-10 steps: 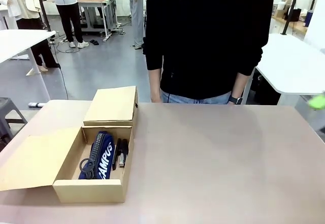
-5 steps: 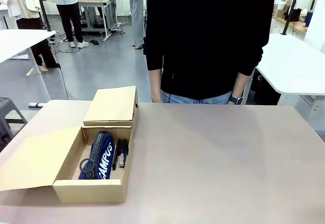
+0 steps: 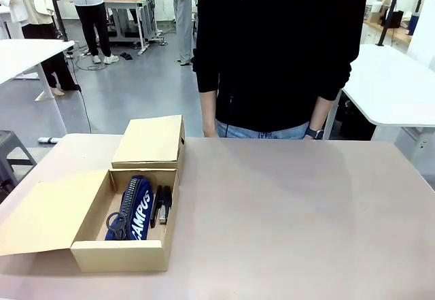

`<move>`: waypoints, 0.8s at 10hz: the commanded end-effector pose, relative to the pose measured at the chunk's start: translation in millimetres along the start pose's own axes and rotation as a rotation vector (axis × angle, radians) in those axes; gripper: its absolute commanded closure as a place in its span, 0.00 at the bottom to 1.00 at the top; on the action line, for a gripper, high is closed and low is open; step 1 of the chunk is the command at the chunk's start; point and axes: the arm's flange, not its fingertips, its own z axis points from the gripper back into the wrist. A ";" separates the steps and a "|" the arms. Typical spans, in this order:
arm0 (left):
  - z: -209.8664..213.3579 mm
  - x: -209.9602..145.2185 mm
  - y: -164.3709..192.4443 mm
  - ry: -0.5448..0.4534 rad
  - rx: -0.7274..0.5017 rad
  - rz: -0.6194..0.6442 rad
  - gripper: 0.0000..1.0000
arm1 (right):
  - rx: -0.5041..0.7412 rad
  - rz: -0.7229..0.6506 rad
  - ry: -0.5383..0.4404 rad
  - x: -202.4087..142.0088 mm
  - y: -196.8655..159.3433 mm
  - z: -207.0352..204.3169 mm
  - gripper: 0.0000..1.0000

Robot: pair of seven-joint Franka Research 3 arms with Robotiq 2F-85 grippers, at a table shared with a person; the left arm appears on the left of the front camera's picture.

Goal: Place items inside the box.
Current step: Close the lid of the Mailer Box closest to the robot.

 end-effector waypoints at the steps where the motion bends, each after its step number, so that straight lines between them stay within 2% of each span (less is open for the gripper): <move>1: -0.9 0.8 -0.8 -0.014 -0.028 -0.020 0.00 | 0.010 0.006 -0.006 -2.0 -0.7 5.0 0.00; 5: 0.0 0.0 0.0 0.000 0.000 0.000 0.00 | 0.010 0.006 -0.006 -2.0 -0.7 5.0 0.00; 6: -29.5 -27.0 -18.4 0.275 -0.159 -0.166 0.00 | 0.010 0.006 -0.006 -2.0 -0.7 5.0 0.00; 7: -55.6 -62.3 -27.1 0.452 -0.276 -0.329 0.00 | 0.010 0.006 -0.006 -2.0 -0.7 5.0 0.00; 8: -71.8 -93.8 -25.3 0.554 -0.358 -0.512 0.00 | 0.010 0.006 -0.006 -2.0 -0.7 5.0 0.00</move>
